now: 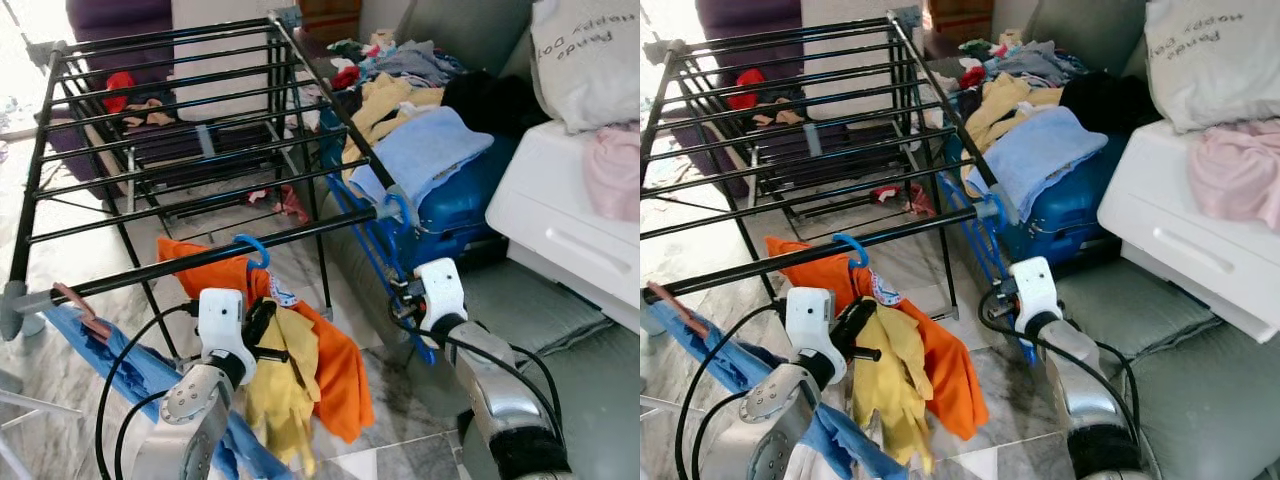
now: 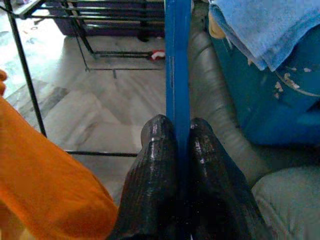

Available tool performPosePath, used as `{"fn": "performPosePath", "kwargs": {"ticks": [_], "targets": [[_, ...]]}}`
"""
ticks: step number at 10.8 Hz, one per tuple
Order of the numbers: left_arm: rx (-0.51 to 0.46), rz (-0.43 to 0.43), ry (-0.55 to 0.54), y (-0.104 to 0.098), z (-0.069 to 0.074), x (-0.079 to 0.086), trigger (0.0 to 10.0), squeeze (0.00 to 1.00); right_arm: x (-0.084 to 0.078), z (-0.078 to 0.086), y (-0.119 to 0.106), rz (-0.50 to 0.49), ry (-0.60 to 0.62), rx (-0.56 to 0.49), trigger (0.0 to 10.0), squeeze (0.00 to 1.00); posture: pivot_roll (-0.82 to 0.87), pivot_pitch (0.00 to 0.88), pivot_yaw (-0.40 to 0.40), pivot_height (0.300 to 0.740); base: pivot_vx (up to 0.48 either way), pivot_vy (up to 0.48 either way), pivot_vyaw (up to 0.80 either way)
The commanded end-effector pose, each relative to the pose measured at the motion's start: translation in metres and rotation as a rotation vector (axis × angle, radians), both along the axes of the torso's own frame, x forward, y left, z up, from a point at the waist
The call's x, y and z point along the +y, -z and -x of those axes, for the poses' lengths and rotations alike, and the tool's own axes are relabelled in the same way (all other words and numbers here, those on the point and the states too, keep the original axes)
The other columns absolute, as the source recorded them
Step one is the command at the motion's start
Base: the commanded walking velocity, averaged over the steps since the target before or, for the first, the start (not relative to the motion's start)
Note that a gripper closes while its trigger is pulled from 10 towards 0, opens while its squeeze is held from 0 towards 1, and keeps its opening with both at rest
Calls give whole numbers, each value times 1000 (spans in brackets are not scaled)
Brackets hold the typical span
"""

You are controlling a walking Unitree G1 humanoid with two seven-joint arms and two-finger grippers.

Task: Hang hanger

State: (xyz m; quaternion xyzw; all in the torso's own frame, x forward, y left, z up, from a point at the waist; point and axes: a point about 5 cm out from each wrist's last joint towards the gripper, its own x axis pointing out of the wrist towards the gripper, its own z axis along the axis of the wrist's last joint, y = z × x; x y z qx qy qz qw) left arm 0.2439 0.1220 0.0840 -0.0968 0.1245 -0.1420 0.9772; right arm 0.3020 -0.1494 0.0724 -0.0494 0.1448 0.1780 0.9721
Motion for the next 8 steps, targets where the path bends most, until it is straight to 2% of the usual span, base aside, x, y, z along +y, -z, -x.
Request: {"fn": "performPosePath", "kwargs": {"ticks": [1,2,5,8], "targets": [[-35,-7,-11,-6,-2,1,10000,0,1,4,5,0,4,45,10000,0,-77,0,0,740,-251,0,0],[-34,-5,-13,-5,-2,1,10000,0,2,6,3,-7,8,45,10000,0,-81,0,-5,740,-274,0,0],[-33,-5,-7,-4,-2,-1,10000,0,0,6,-18,-34,29,-83,10000,0,-85,0,-3,740,-271,0,0],[-36,-10,-2,-5,-3,0,10000,0,-3,11,-11,-20,24,-47,10000,0,-85,0,1,740,-268,0,0]]}}
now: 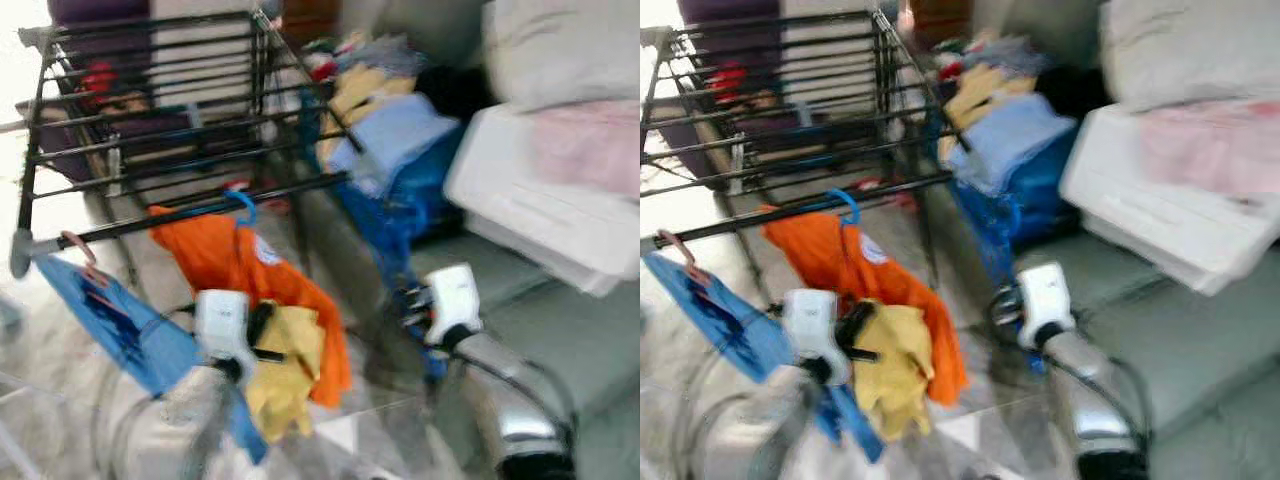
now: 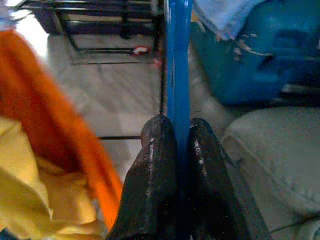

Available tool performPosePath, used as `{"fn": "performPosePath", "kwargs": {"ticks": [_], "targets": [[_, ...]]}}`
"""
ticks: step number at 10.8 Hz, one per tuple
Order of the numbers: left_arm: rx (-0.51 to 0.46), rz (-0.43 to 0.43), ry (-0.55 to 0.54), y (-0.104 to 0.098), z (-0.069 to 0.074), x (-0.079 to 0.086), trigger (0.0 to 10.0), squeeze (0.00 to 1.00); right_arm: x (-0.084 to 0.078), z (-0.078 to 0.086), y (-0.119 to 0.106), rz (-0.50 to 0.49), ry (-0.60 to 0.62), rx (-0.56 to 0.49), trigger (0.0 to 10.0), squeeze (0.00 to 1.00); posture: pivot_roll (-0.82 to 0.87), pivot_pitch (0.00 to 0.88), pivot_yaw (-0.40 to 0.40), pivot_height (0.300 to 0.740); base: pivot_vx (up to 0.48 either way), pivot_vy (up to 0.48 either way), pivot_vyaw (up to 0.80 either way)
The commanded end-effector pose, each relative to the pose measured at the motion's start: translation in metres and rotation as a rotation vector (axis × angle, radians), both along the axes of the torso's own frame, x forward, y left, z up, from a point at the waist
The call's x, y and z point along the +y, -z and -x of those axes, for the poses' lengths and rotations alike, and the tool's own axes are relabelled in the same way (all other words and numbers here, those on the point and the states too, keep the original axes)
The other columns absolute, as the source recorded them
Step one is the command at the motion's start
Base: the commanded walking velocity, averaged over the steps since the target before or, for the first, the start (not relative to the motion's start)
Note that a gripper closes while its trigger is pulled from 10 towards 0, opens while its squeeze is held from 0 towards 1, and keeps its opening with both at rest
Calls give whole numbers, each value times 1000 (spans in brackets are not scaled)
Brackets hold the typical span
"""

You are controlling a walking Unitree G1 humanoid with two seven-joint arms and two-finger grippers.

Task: Hang hanger

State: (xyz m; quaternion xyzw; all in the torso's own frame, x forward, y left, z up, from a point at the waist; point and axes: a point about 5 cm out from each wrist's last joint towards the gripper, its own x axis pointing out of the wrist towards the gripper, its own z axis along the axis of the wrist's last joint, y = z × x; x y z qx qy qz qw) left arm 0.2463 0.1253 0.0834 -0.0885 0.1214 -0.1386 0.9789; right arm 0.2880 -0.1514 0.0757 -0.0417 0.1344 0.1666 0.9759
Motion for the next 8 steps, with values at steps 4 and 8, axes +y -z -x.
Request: {"fn": "performPosePath", "kwargs": {"ticks": [4,8], "targets": [[-27,4,-2,-5,-1,-3,10000,0,0,-1,-6,-8,8,-18,10000,0,-81,0,1,740,-265,0,0],[-29,-4,-16,-6,-2,1,10000,0,7,-9,-11,-25,2,-29,10000,0,-67,0,-7,740,-307,0,0]]}}
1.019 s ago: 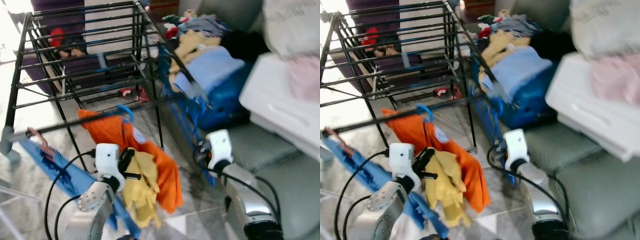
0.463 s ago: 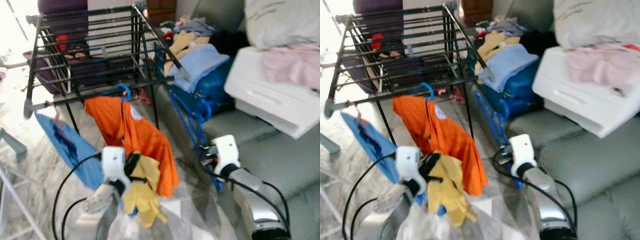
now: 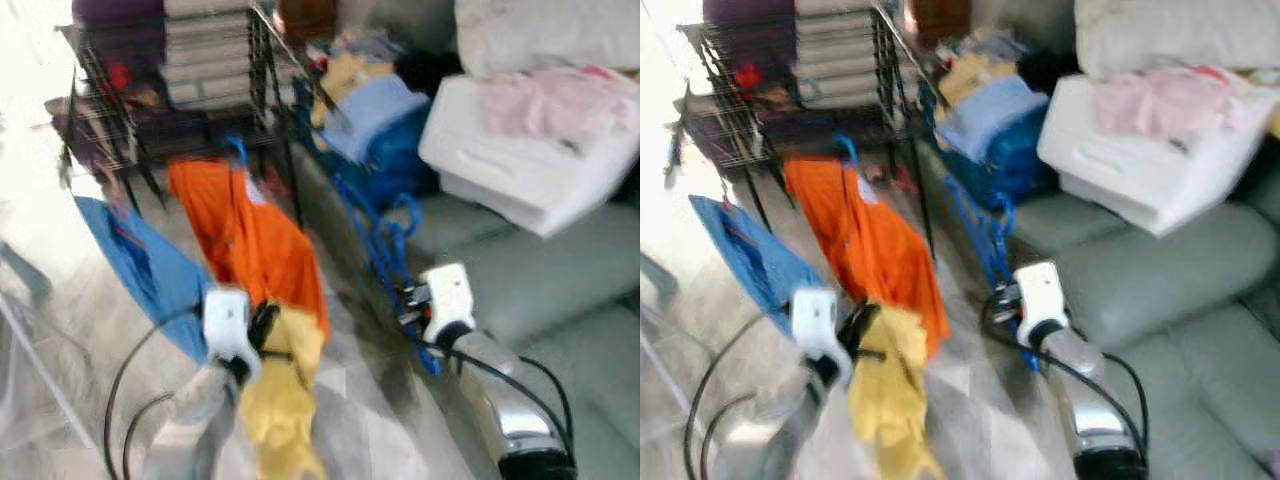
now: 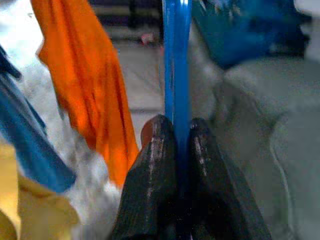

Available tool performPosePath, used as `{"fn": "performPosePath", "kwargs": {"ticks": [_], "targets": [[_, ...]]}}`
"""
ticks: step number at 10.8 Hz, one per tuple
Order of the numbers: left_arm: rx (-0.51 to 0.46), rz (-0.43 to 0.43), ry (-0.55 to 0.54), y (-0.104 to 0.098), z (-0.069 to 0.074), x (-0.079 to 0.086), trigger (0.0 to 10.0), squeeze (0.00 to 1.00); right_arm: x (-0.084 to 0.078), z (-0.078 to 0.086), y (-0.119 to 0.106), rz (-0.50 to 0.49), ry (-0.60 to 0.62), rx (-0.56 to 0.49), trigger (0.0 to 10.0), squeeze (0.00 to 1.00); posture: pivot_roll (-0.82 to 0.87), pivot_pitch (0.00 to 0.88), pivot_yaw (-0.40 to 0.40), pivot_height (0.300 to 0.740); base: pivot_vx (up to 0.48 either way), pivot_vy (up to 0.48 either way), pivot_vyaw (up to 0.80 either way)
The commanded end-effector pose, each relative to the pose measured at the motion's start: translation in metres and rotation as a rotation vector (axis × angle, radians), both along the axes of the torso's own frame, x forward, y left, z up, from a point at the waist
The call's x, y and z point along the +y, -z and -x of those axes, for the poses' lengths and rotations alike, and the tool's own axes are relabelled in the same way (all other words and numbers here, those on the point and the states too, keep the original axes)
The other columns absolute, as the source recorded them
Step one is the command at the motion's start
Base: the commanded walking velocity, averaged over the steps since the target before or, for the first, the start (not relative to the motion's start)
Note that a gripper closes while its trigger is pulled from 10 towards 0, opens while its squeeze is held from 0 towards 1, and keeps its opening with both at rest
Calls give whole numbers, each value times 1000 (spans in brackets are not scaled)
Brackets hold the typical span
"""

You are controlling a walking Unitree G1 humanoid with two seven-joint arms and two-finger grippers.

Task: Hang hanger

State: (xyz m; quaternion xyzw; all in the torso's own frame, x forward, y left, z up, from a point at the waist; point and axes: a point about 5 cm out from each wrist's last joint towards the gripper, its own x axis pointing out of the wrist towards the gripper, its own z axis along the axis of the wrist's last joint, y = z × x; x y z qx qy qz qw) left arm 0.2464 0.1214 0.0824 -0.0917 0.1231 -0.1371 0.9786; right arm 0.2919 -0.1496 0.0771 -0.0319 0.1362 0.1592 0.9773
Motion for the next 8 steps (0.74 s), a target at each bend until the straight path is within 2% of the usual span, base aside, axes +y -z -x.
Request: {"fn": "performPosePath", "kwargs": {"ticks": [1,8], "targets": [[-34,-14,-16,-7,-2,6,10000,0,7,-8,-11,-18,-9,-39,10000,0,-60,0,-9,740,-292,0,0],[-37,-43,-36,-8,2,11,10000,0,18,-20,-9,-58,-6,-31,10000,0,26,0,-34,740,-298,0,0]]}}
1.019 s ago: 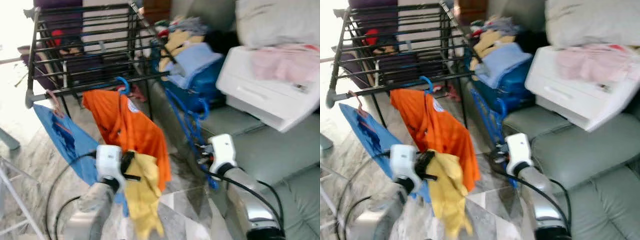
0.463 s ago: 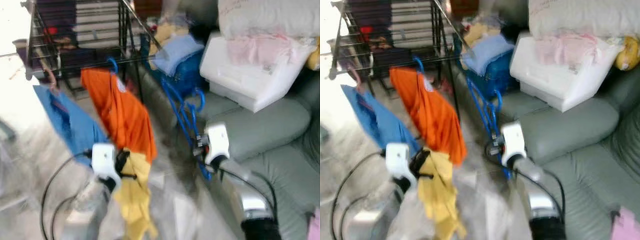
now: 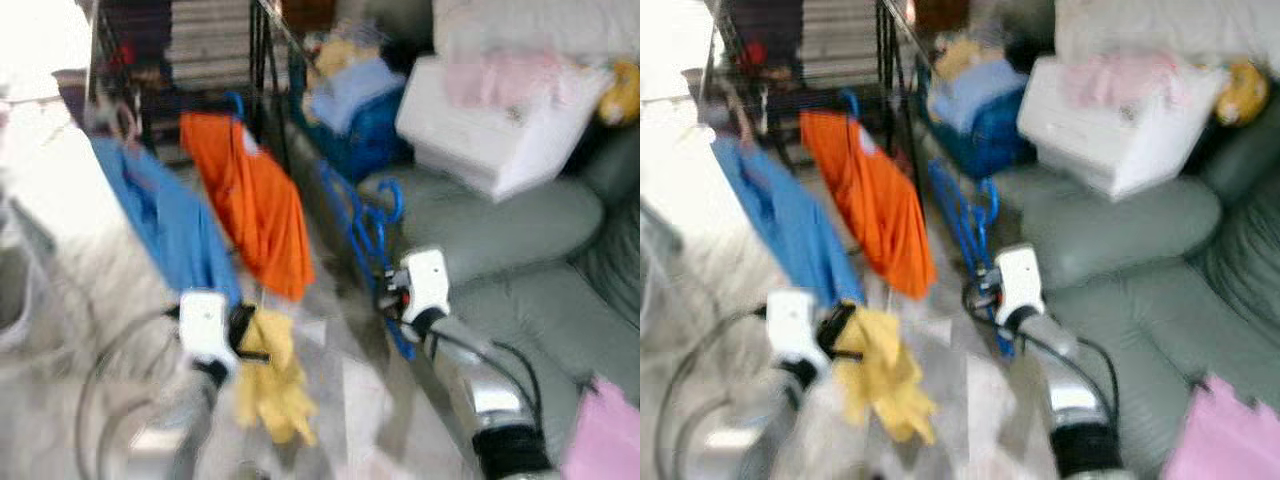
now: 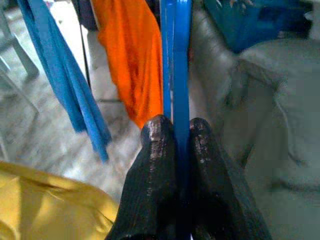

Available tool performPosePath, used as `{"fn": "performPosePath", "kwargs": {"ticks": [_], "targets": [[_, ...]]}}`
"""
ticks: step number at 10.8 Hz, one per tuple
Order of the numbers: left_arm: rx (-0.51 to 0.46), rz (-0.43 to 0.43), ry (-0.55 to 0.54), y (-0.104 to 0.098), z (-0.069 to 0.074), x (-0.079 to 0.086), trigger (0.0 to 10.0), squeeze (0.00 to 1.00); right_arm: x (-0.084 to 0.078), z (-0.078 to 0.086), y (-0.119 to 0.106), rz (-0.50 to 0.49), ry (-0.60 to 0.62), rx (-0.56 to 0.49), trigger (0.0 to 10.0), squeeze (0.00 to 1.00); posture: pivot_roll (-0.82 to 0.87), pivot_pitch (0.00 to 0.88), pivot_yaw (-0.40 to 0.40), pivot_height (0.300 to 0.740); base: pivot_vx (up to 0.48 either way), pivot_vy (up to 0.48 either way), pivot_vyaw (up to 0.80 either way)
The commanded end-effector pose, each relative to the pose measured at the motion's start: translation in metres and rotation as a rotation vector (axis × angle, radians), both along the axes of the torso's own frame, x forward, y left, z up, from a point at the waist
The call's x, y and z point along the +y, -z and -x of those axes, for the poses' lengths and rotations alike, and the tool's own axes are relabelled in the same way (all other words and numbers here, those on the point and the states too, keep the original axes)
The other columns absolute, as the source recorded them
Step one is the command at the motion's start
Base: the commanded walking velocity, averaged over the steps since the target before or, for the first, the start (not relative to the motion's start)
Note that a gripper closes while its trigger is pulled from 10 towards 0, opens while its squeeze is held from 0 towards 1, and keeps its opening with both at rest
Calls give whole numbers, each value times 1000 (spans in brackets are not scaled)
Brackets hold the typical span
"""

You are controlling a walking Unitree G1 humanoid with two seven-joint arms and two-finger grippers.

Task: Hang hanger

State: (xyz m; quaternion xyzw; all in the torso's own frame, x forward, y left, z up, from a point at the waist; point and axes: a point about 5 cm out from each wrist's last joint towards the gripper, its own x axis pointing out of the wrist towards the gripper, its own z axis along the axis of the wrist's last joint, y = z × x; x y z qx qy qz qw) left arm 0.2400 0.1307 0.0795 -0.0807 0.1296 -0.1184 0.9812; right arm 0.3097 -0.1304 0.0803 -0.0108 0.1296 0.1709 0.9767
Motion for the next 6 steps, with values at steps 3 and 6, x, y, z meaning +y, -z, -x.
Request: {"fn": "performPosePath", "kwargs": {"ticks": [3,6], "targets": [[-49,-10,-3,-10,-5,-1,10000,0,-1,-5,-6,-10,10,-29,10000,0,20,0,-40,740,-298,0,0],[-50,-7,-5,-11,-5,-1,10000,0,-3,-5,-4,-9,13,-27,10000,0,17,0,-40,740,-311,0,0]]}}
